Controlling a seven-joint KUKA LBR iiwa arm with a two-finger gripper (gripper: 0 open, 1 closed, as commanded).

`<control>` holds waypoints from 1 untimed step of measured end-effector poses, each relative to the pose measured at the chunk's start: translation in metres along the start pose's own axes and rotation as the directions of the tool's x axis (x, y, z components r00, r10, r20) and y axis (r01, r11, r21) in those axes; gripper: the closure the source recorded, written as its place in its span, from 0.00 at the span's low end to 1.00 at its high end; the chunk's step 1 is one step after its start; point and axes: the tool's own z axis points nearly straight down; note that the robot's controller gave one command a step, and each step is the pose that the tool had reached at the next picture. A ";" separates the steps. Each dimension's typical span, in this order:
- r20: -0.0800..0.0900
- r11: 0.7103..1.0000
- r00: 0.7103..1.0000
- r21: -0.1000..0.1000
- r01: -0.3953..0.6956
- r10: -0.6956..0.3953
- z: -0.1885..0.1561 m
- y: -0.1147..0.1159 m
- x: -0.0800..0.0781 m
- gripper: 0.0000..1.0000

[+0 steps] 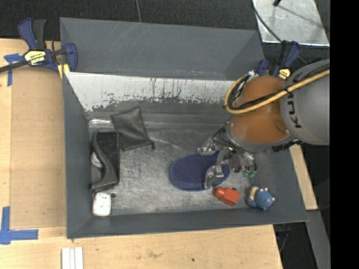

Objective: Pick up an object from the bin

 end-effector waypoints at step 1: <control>0.009 0.999 0.999 0.002 0.037 -0.037 -0.185 -0.008 0.014 1.00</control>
Offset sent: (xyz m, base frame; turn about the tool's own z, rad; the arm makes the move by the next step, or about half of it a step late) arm -0.0160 -0.0080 0.1796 -0.0379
